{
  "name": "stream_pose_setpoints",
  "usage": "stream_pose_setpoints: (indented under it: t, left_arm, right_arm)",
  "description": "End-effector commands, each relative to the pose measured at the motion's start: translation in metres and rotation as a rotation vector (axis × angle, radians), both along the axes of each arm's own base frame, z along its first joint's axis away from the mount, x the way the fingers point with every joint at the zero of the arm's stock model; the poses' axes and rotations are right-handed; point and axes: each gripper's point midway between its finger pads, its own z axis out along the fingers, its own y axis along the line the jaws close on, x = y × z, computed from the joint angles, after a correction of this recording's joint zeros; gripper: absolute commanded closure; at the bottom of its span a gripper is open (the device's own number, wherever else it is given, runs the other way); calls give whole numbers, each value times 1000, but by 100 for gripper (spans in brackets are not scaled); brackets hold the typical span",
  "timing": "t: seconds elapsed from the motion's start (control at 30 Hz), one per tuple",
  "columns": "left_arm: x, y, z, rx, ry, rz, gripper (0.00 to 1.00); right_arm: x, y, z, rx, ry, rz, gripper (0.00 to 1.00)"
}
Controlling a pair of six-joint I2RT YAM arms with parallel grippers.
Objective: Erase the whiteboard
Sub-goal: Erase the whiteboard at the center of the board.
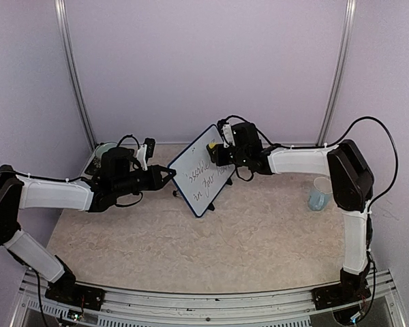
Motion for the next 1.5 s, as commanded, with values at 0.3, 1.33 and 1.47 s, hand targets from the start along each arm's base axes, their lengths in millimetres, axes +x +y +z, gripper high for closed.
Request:
stream_pose_setpoints:
  t: [0.3,1.33,1.47]
  left_arm:
    - [-17,-12,6,-28,3,-85,100]
    - [-16,-12,4,-26,5,-82,100]
    - [-17,-12,5,-27,3,-82,100]
  right_arm:
    - [-5,2,-24,-24,39,17,92]
    - [8,-8,-13,-42,12,-11,92]
    - [-1,-19,-36,-51,52,-23,92]
